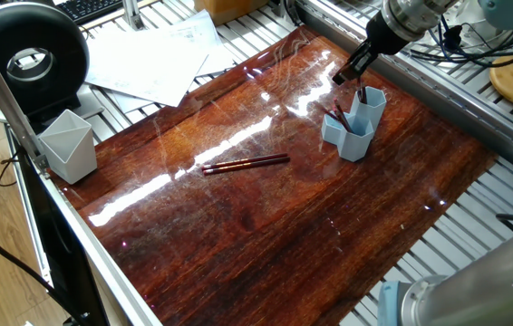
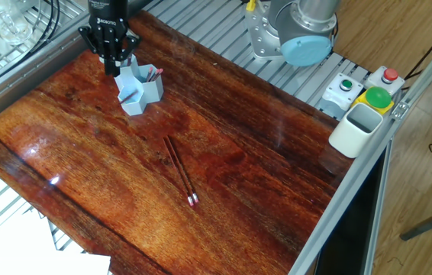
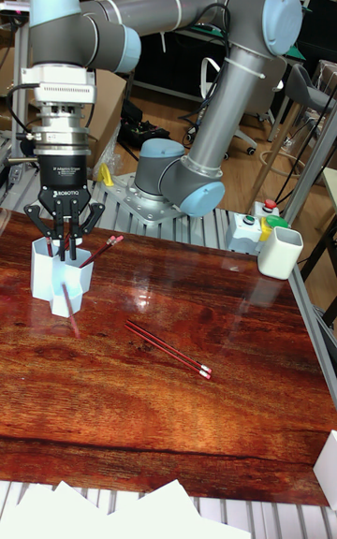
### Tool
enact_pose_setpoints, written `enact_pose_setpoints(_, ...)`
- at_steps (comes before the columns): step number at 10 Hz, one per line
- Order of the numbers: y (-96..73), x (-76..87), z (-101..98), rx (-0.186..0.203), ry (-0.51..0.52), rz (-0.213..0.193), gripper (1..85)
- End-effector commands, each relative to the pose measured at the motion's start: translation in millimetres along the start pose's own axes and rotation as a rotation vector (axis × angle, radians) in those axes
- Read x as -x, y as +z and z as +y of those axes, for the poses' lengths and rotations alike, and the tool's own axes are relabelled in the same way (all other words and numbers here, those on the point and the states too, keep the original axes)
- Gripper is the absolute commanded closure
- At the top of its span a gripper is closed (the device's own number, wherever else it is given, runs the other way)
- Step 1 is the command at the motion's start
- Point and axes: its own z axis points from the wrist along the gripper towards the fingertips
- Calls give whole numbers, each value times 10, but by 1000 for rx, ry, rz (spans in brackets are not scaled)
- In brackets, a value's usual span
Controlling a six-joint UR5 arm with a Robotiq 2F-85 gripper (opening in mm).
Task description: Put the pen into the pen holder
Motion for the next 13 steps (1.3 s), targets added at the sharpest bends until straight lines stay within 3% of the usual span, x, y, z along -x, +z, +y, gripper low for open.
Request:
enact_pose_setpoints(1,-16,13,-4,0,3,-2,640)
enact_pose_setpoints(7,-31,-11,4,-7,1,33,640)
enact_pose_setpoints(10,-34,59,26,-38,26,112,650)
enact_pose_setpoints(13,115,124,82,-110,77,224,660)
